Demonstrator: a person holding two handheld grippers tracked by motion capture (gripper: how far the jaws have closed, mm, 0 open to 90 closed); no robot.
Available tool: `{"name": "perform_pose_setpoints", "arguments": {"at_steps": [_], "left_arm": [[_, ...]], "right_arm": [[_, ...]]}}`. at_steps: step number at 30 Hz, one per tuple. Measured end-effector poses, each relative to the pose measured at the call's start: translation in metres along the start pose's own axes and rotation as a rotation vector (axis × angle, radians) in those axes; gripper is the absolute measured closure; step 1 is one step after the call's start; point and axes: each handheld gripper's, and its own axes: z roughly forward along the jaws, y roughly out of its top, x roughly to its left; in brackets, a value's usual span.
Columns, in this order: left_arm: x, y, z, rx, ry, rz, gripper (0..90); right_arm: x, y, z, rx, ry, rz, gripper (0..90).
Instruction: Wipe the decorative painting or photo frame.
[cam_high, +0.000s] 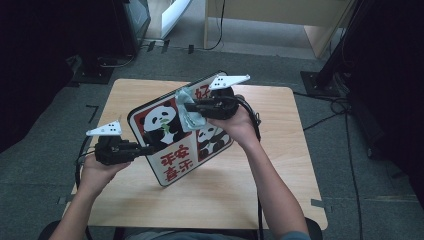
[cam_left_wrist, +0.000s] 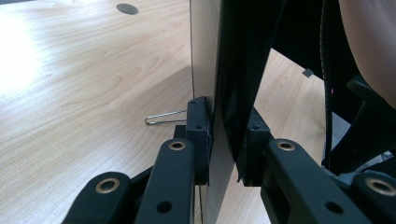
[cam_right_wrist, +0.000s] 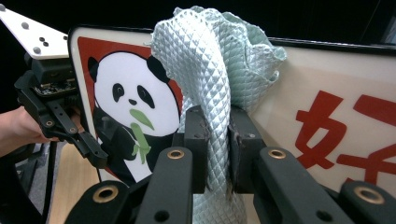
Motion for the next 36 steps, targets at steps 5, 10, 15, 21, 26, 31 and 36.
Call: {"name": "perform_pose_setpoints", "arguments": {"at_steps": [5,10,15,21,26,31,36], "left_arm": [[0.0,0.0,0.0,0.0,-0.001,0.0,78.9],[0.0,0.0,0.0,0.002,-0.002,0.001,78.8],[0.0,0.0,0.0,0.004,-0.002,0.003,78.8],[0.0,0.001,0.0,0.004,-0.002,0.003,78.7],[0.0,0.001,0.0,0.008,0.0,0.009,78.6],[0.0,0.001,0.0,0.01,-0.001,0.011,78.6],[0.0,0.001,0.0,0.009,-0.002,0.011,78.6]], "right_arm": [[-0.001,-0.004,0.002,-0.005,0.01,-0.002,80.6],[0.0,-0.006,0.003,0.008,0.007,-0.013,80.6],[0.001,-0.01,0.004,0.014,0.01,-0.013,80.6],[0.001,-0.015,0.006,0.023,0.016,-0.011,80.6],[0.0,-0.02,0.007,0.034,0.018,-0.01,80.6],[0.001,-0.025,0.008,0.045,0.018,-0.006,80.6],[0.001,-0.03,0.009,0.062,0.022,-0.003,80.6]]}}
